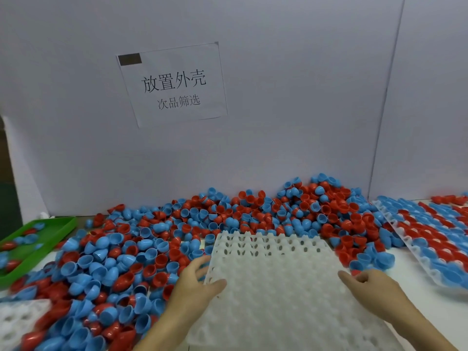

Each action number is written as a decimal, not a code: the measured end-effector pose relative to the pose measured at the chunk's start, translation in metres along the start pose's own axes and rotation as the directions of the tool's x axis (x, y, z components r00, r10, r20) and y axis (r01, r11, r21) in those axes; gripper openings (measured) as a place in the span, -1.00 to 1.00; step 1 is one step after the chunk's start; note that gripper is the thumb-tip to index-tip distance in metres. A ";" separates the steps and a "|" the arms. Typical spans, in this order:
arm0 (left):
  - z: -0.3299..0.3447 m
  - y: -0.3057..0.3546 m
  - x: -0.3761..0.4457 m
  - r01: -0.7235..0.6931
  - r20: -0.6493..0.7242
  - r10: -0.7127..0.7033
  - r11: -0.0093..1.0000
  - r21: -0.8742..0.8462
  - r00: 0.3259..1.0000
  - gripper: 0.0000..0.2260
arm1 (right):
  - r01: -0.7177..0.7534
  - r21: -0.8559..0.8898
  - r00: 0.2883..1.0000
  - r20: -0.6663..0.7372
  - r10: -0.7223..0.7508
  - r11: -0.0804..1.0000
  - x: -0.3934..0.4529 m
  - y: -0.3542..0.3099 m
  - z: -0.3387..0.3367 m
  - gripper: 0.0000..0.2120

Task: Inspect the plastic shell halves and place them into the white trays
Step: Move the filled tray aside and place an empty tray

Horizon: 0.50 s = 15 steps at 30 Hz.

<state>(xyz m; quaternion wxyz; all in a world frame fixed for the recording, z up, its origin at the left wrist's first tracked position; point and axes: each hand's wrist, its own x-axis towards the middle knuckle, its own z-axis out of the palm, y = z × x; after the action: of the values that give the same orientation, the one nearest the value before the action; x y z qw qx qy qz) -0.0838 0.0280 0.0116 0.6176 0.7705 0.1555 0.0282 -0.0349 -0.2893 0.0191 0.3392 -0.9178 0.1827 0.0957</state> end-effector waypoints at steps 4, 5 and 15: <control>-0.023 0.013 -0.003 -0.068 0.036 0.080 0.964 -0.258 0.996 -0.52 | -0.245 0.376 0.945 0.298 0.133 0.894 -0.013 -0.009 -0.003 -0.36; -0.027 0.017 -0.004 -0.063 0.057 0.092 0.919 -0.389 0.994 -0.54 | -0.255 0.457 0.944 0.310 0.117 0.852 -0.015 -0.011 -0.001 -0.34; 0.008 0.037 -0.018 -0.041 -0.021 0.042 0.541 -0.840 0.999 -0.41 | 0.019 0.808 0.996 -0.064 0.055 0.589 -0.041 -0.055 0.065 -0.63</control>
<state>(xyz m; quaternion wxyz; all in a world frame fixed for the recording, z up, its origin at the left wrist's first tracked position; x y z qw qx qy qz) -0.0912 0.0091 0.0479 0.9102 0.3845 0.1042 0.1133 -0.0540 -0.1970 0.0145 0.7096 -0.6656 0.2291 -0.0316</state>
